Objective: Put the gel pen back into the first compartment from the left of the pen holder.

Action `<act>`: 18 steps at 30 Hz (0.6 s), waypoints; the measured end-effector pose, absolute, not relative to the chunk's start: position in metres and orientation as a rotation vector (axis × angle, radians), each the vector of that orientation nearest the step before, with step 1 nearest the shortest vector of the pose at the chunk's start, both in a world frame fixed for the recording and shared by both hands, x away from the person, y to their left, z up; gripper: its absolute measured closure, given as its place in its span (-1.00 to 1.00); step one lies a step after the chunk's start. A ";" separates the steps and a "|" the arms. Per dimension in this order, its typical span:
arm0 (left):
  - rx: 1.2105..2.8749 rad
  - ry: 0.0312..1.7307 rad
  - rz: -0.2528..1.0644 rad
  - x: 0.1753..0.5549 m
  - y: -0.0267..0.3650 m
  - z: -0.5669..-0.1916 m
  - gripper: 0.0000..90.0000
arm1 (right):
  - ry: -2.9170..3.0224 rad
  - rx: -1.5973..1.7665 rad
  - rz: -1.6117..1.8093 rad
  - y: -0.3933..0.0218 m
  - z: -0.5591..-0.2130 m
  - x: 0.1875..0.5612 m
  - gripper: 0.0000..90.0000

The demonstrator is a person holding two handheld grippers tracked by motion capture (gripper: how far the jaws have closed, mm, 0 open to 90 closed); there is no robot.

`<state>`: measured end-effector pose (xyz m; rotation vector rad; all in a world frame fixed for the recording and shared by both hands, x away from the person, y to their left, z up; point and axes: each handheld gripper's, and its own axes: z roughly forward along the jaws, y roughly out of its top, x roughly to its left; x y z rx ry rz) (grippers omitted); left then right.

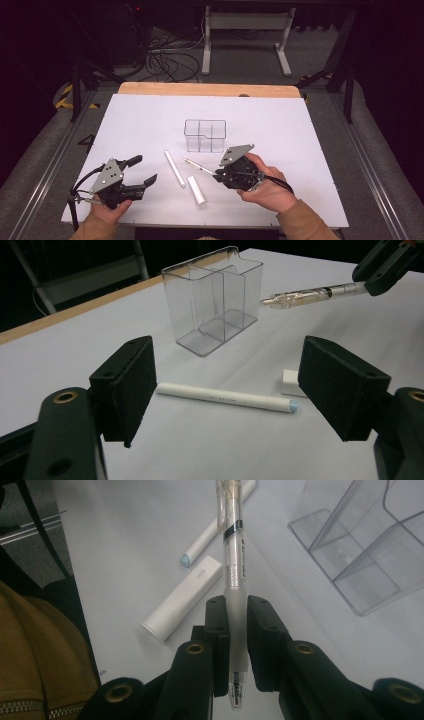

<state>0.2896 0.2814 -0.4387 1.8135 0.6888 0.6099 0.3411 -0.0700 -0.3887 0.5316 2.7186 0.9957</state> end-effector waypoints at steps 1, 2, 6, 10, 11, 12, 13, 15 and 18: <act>1.814 0.687 0.608 0.289 0.281 -0.439 -0.45 | 2.731 0.509 0.995 -0.070 -0.388 0.343 0.79; 1.814 0.686 0.606 0.289 0.281 -0.439 -0.44 | 2.742 0.473 0.992 -0.070 -0.388 0.344 0.79; 1.813 0.680 0.604 0.290 0.282 -0.438 -0.43 | 2.787 0.387 0.980 -0.071 -0.387 0.349 0.79; 1.812 0.675 0.600 0.290 0.282 -0.438 -0.41 | 2.822 0.302 0.979 -0.071 -0.386 0.354 0.79; 1.810 0.672 0.602 0.290 0.282 -0.438 -0.41 | 2.820 0.299 0.977 -0.071 -0.385 0.355 0.79; 1.811 0.668 0.602 0.290 0.282 -0.437 -0.39 | 2.818 0.284 0.972 -0.072 -0.385 0.356 0.79; 1.809 0.667 0.600 0.290 0.283 -0.437 -0.38 | 2.820 0.264 0.967 -0.072 -0.385 0.357 0.79; 1.805 0.664 0.596 0.290 0.283 -0.436 -0.38 | 2.843 0.228 0.955 -0.071 -0.385 0.359 0.79; 1.802 0.652 0.591 0.291 0.283 -0.434 -0.38 | 2.844 0.179 0.927 -0.071 -0.384 0.361 0.79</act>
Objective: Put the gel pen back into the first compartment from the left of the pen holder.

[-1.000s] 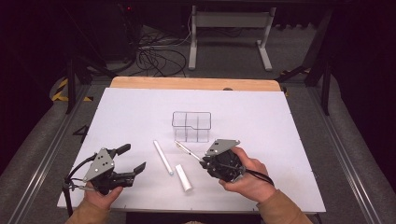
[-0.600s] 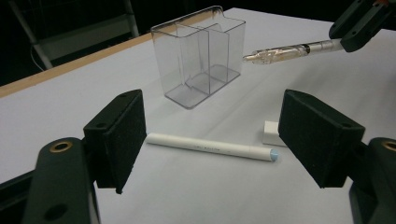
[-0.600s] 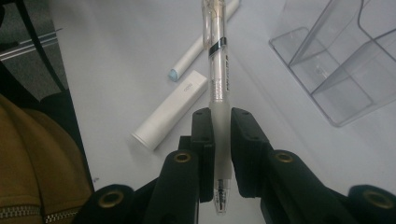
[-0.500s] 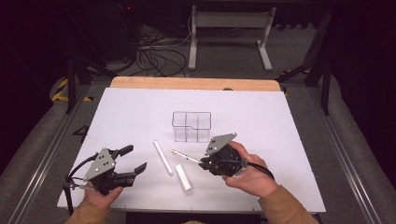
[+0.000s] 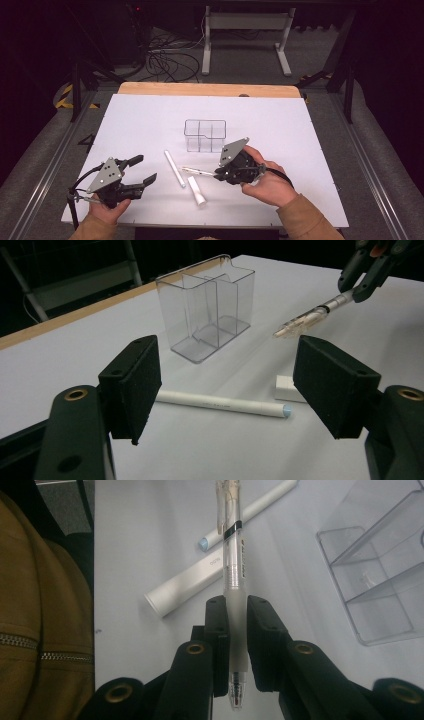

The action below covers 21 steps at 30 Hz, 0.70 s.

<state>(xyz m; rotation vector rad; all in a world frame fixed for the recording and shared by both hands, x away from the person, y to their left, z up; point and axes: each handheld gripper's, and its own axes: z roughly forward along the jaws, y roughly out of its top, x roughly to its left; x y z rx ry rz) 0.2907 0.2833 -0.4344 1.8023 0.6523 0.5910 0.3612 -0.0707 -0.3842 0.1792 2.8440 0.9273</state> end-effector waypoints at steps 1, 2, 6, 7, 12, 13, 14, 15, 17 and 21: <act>1.806 0.647 0.588 0.291 0.283 -0.434 -0.38 | 2.841 0.178 0.924 -0.070 -0.384 0.362 0.79; 1.810 0.641 0.587 0.291 0.283 -0.433 -0.38 | 2.840 0.156 0.920 -0.070 -0.384 0.363 0.79; 1.829 0.613 0.584 0.293 0.278 -0.429 -0.43 | 2.858 0.104 0.894 -0.068 -0.383 0.367 0.79; 1.836 0.609 0.580 0.293 0.276 -0.428 -0.46 | 2.863 0.097 0.888 -0.068 -0.382 0.368 0.79; 1.884 0.576 0.548 0.296 0.268 -0.422 -0.49 | 2.893 0.052 0.871 -0.065 -0.379 0.372 0.79; 1.893 0.570 0.531 0.297 0.266 -0.421 -0.49 | 2.898 0.051 0.869 -0.064 -0.379 0.373 0.79; 1.898 0.564 0.518 0.298 0.264 -0.420 -0.49 | 2.908 0.047 0.870 -0.064 -0.379 0.373 0.79; 1.908 0.557 0.508 0.299 0.263 -0.419 -0.49 | 2.913 0.040 0.869 -0.064 -0.379 0.374 0.79; 1.919 0.541 0.483 0.300 0.260 -0.416 -0.49 | 2.923 0.033 0.859 -0.063 -0.380 0.374 0.79; 1.941 0.505 0.441 0.302 0.254 -0.410 -0.45 | 2.938 0.018 0.868 -0.063 -0.380 0.374 0.79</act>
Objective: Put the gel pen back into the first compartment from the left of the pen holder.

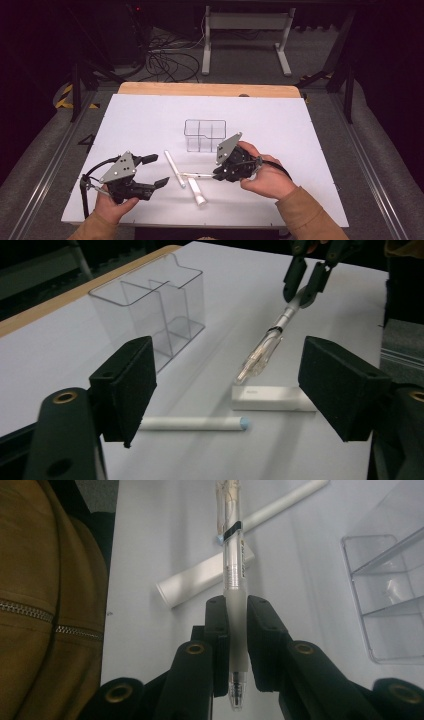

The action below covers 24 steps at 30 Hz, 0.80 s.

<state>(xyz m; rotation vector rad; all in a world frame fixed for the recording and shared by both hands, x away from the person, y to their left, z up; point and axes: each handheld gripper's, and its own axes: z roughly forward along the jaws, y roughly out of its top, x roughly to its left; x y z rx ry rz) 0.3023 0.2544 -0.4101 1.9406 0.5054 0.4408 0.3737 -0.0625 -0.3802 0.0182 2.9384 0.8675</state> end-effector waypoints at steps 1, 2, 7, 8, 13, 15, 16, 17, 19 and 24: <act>1.947 0.494 0.436 0.302 0.253 -0.409 -0.43 | 2.942 0.014 0.873 -0.062 -0.380 0.374 0.79; 1.953 0.489 0.435 0.302 0.251 -0.407 -0.43 | 2.943 0.008 0.876 -0.062 -0.380 0.374 0.79; 2.001 0.455 0.387 0.307 0.242 -0.402 -0.42 | 2.954 -0.014 0.883 -0.063 -0.380 0.374 0.79; 2.007 0.455 0.378 0.308 0.240 -0.401 -0.43 | 2.952 -0.016 0.885 -0.062 -0.380 0.374 0.79; 2.059 0.446 0.345 0.315 0.232 -0.397 -0.45 | 2.950 -0.009 0.891 -0.061 -0.380 0.374 0.79; 2.073 0.442 0.339 0.317 0.228 -0.396 -0.47 | 2.952 -0.011 0.897 -0.061 -0.380 0.374 0.79; 2.089 0.428 0.342 0.319 0.226 -0.395 -0.47 | 2.953 -0.016 0.897 -0.060 -0.380 0.374 0.79; 2.097 0.426 0.333 0.319 0.223 -0.395 -0.45 | 2.956 -0.015 0.892 -0.060 -0.380 0.373 0.79; 2.122 0.417 0.339 0.320 0.219 -0.394 -0.45 | 2.962 -0.011 0.882 -0.060 -0.381 0.373 0.79; 2.166 0.379 0.277 0.326 0.211 -0.391 -0.53 | 2.969 -0.004 0.888 -0.059 -0.382 0.373 0.79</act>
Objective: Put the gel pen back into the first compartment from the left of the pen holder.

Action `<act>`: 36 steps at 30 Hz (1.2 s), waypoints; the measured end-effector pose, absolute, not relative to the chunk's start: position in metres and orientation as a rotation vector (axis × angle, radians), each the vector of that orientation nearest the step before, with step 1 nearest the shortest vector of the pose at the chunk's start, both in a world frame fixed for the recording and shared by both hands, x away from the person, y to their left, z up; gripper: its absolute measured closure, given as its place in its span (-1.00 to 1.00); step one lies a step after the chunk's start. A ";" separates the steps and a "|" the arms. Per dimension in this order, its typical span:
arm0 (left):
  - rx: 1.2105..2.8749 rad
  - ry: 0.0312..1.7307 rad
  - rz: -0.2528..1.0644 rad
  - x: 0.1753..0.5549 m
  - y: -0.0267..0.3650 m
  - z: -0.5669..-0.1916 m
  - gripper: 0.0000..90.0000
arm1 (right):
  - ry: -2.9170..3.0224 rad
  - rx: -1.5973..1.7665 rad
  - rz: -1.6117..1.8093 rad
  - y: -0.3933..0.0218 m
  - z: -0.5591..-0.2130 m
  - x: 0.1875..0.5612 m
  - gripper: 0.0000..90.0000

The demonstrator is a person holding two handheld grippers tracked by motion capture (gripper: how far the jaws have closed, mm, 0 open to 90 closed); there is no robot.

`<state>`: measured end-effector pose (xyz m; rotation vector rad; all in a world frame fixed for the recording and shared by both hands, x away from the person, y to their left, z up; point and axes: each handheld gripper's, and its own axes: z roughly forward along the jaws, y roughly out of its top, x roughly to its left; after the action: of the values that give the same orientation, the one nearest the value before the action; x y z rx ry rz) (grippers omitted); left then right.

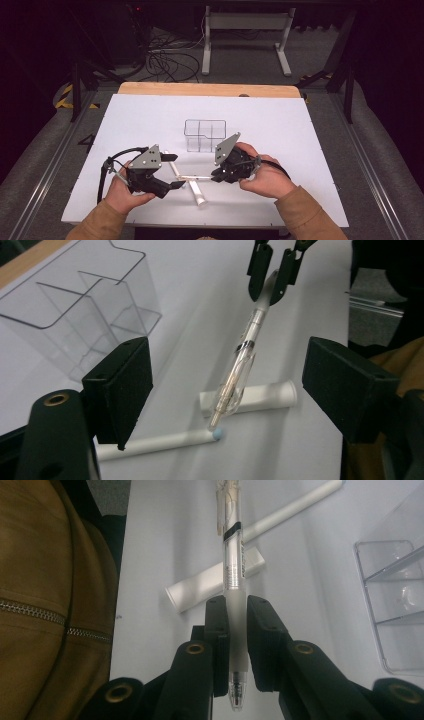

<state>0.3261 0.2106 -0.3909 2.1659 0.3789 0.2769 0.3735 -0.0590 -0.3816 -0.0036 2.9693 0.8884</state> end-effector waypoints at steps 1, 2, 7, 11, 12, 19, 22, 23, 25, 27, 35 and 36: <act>2.171 0.373 0.274 0.327 0.209 -0.391 -0.53 | 2.969 -0.003 0.886 -0.059 -0.382 0.374 0.79; 2.177 0.366 0.277 0.327 0.208 -0.391 -0.51 | 2.968 -0.009 0.889 -0.059 -0.382 0.374 0.79; 2.227 0.334 0.295 0.328 0.199 -0.390 -0.41 | 2.974 -0.004 0.887 -0.058 -0.382 0.373 0.79; 2.256 0.302 0.294 0.330 0.191 -0.391 -0.29 | 2.978 -0.011 0.882 -0.058 -0.382 0.373 0.79; 2.264 0.297 0.297 0.330 0.190 -0.391 -0.27 | 2.978 -0.013 0.880 -0.058 -0.382 0.373 0.79; 2.320 0.264 0.279 0.334 0.177 -0.391 -0.16 | 2.975 -0.011 0.886 -0.057 -0.383 0.374 0.79; 2.355 0.245 0.293 0.335 0.170 -0.391 -0.13 | 2.977 -0.011 0.884 -0.056 -0.384 0.373 0.79; 2.376 0.240 0.294 0.335 0.168 -0.392 -0.12 | 2.980 -0.011 0.883 -0.056 -0.384 0.373 0.79; 2.398 0.237 0.295 0.335 0.164 -0.393 -0.11 | 2.981 -0.010 0.883 -0.056 -0.384 0.373 0.79; 2.417 0.225 0.281 0.337 0.160 -0.393 -0.11 | 2.979 -0.010 0.888 -0.055 -0.384 0.373 0.79; 2.494 0.193 0.287 0.339 0.148 -0.397 0.03 | 2.981 -0.010 0.882 -0.055 -0.385 0.373 0.79; 2.508 0.187 0.289 0.339 0.146 -0.398 0.05 | 2.981 -0.007 0.881 -0.055 -0.385 0.373 0.79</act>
<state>0.3392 0.1455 -0.3975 2.5084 0.1866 0.2889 0.3732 -0.0545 -0.3851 -0.0068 2.9810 0.8807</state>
